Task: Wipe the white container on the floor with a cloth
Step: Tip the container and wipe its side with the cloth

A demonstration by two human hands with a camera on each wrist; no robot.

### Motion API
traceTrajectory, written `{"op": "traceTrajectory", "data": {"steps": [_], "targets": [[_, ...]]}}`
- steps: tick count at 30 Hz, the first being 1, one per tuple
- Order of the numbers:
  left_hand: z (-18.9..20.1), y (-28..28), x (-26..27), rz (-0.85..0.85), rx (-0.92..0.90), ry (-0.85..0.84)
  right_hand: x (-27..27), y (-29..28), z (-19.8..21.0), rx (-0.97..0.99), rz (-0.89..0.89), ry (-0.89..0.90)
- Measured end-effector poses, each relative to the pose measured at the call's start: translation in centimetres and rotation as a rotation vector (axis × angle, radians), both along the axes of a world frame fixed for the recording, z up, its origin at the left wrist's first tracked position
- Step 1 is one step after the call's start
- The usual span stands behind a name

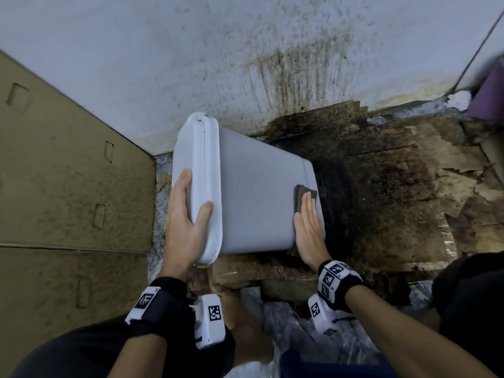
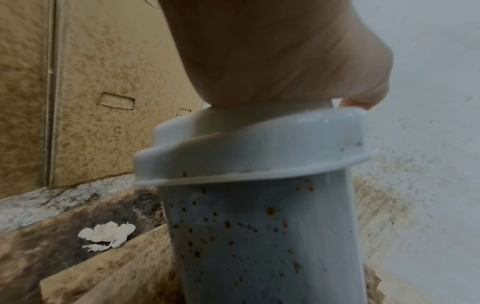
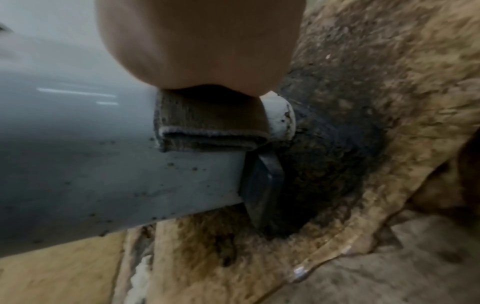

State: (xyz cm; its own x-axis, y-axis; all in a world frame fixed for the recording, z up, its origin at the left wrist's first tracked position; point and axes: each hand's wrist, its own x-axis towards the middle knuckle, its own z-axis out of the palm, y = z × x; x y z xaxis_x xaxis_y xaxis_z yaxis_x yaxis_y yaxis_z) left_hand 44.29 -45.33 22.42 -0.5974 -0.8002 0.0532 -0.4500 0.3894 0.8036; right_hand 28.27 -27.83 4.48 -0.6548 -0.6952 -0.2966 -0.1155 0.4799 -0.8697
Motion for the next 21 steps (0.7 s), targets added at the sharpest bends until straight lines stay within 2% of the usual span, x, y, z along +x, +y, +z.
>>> {"op": "traceTrajectory", "data": {"steps": [4, 7, 10, 12, 17, 21], "targets": [[0.1, 0.1, -0.1, 0.001, -0.008, -0.014, 1.7, -2.1, 3.4, 0.014, -0.053, -0.079], [0.0, 0.1, -0.3, -0.007, -0.021, -0.016, 4.5, -4.0, 7.3, -0.051, 0.013, 0.018], [0.1, 0.1, -0.3, -0.012, -0.033, -0.028, 7.3, -5.8, 11.2, -0.204, 0.114, 0.088], [0.1, 0.2, -0.2, -0.018, -0.039, -0.035, 7.9, -5.8, 12.0, -0.27, 0.158, 0.131], [-0.1, 0.0, 0.1, -0.007, -0.027, -0.019, 4.7, -3.4, 8.4, -0.294, 0.238, 0.305], [0.0, -0.1, 0.1, -0.003, -0.001, 0.003, 2.0, -1.0, 2.0, -0.146, 0.021, 0.146]]}}
